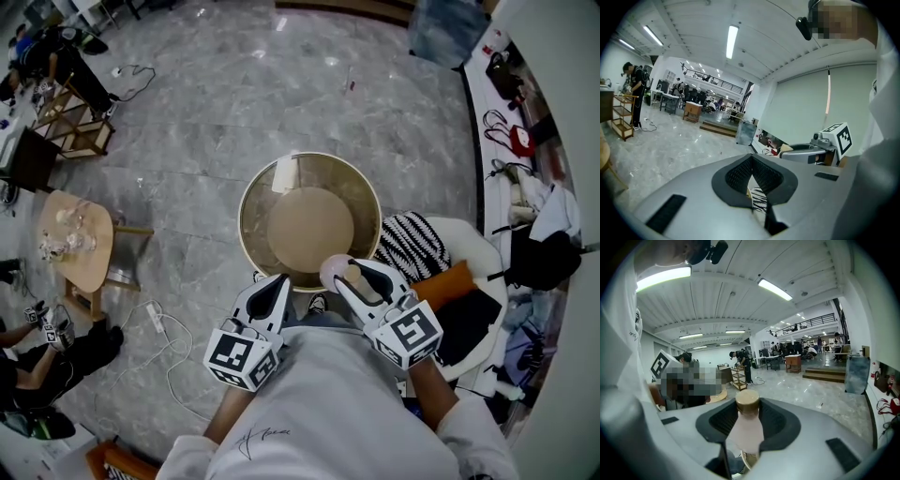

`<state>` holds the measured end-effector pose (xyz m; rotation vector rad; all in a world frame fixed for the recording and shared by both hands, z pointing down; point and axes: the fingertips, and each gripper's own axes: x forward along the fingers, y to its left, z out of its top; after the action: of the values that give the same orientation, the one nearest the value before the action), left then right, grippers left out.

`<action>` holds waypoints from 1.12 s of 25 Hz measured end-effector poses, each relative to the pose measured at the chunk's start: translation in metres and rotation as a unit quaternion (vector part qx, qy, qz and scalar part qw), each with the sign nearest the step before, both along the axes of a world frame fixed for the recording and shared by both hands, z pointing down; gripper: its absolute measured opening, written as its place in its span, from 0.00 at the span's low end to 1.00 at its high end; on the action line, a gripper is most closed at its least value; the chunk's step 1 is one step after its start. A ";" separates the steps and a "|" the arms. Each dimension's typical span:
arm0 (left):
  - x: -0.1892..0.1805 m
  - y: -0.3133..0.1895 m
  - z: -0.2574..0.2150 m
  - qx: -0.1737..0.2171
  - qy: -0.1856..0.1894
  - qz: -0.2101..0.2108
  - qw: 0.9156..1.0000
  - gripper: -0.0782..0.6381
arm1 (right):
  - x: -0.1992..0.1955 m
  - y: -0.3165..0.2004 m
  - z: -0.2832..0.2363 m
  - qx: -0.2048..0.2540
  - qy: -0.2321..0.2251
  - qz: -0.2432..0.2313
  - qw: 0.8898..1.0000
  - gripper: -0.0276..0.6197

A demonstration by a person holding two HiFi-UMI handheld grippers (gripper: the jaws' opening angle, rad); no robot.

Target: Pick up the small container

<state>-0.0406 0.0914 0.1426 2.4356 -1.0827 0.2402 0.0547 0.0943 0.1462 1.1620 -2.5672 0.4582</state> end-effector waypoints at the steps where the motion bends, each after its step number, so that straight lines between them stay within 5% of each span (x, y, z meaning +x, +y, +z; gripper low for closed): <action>1: -0.001 0.001 -0.002 0.003 -0.002 -0.001 1.000 0.12 | 0.001 0.001 -0.001 0.001 -0.001 0.001 1.000 0.27; 28: -0.002 0.008 -0.005 0.016 -0.002 0.008 1.000 0.12 | -0.007 0.004 -0.005 0.002 -0.009 -0.007 1.000 0.27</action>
<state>-0.0430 0.0994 0.1380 2.4747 -1.0769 0.2335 0.0481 0.0980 0.1413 1.1441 -2.5910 0.4632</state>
